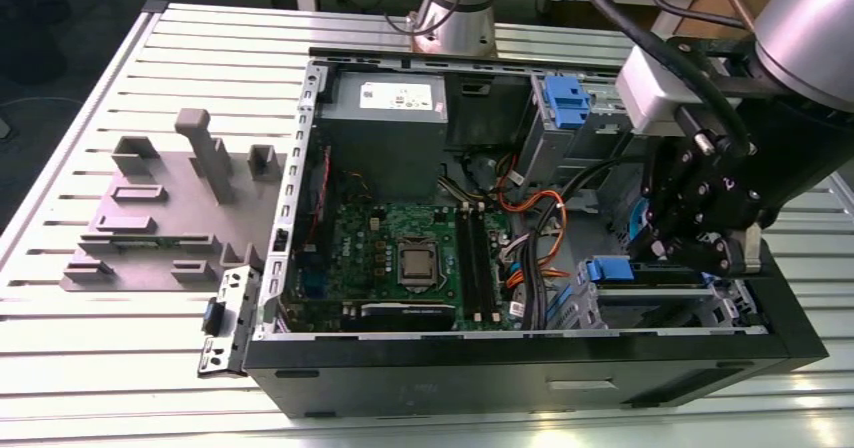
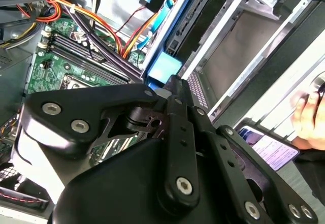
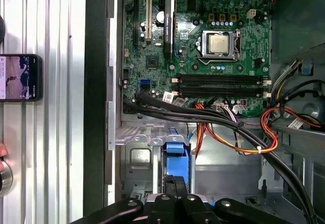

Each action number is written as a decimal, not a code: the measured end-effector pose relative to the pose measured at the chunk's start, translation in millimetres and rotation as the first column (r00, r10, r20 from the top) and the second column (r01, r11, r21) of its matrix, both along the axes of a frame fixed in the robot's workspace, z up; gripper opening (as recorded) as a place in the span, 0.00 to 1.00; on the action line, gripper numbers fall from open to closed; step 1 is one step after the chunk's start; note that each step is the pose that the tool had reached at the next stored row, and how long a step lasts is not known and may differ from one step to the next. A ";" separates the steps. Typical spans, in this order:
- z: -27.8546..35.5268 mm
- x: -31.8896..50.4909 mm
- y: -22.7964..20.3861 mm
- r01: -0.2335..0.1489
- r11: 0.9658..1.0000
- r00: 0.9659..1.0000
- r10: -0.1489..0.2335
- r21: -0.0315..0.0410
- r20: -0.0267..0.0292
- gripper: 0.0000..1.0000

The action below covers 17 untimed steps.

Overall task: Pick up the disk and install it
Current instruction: 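Insert the first disk wire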

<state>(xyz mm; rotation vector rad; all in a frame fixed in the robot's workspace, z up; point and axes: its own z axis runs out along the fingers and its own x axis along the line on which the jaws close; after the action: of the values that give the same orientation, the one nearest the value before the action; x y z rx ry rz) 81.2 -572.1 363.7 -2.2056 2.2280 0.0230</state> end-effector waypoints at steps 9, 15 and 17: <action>0.0 9.3 0.0 0.000 1.000 1.000 0.000 0.000 0.000 0.11; 0.0 9.5 0.0 0.000 1.000 1.000 0.000 0.000 0.000 0.11; 0.0 9.5 0.0 0.000 1.000 1.000 0.000 0.000 0.000 0.11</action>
<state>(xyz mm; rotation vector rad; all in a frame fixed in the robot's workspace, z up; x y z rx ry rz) 90.8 -572.1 363.7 -2.2053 2.2281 0.0230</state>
